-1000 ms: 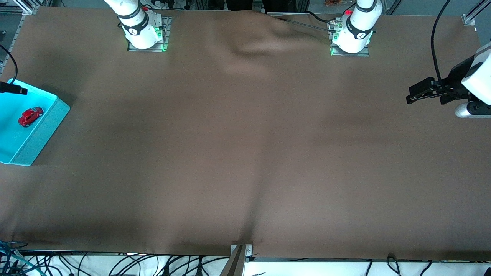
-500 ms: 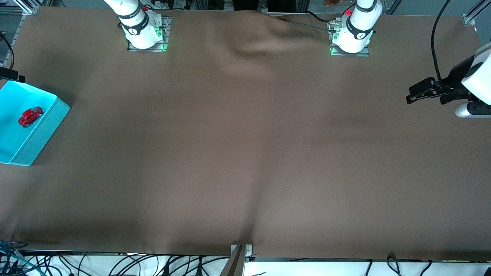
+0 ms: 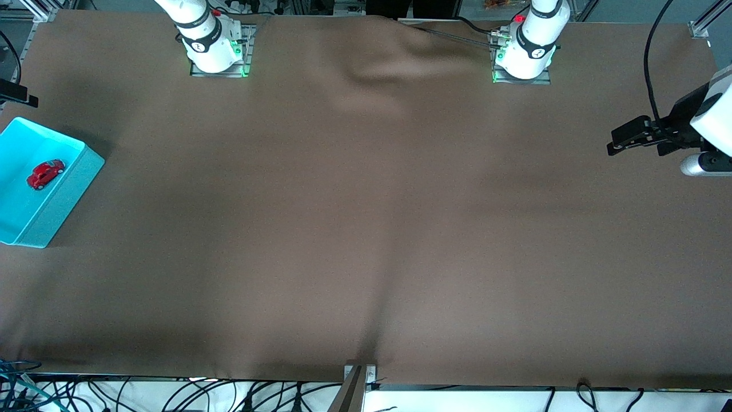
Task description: Wind red beetle toy and store in blue box
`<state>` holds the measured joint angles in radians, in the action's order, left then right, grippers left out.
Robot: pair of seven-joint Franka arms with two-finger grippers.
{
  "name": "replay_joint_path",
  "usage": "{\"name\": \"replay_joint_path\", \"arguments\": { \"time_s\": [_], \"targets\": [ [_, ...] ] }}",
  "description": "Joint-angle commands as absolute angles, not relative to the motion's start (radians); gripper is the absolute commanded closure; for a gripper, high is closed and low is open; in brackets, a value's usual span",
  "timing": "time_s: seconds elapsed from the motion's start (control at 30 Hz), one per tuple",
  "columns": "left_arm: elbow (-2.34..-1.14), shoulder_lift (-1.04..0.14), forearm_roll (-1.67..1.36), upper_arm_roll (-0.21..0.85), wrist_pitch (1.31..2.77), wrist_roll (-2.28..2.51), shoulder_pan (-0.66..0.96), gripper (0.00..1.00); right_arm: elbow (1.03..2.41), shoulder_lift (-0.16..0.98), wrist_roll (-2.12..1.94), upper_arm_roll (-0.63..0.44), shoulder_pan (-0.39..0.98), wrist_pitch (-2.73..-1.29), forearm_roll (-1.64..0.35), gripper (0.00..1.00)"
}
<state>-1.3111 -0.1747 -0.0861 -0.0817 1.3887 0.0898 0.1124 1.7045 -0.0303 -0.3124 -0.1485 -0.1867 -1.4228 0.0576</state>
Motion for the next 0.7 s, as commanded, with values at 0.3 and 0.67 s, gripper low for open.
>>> {"name": "replay_joint_path", "arguments": {
  "time_s": [0.3, 0.67],
  "targets": [
    [-1.307, -0.169, -0.104, -0.089, 1.376, 0.069, 0.109, 0.0, 1.769, -0.141, -0.301, -0.143, -0.149, -1.394, 0.075, 0.0],
    [-1.308, -0.169, -0.104, -0.089, 1.376, 0.069, 0.109, 0.0, 1.807, -0.199, -0.219, -0.12, -0.11, -1.396, 0.077, 0.0]
  ]
}}
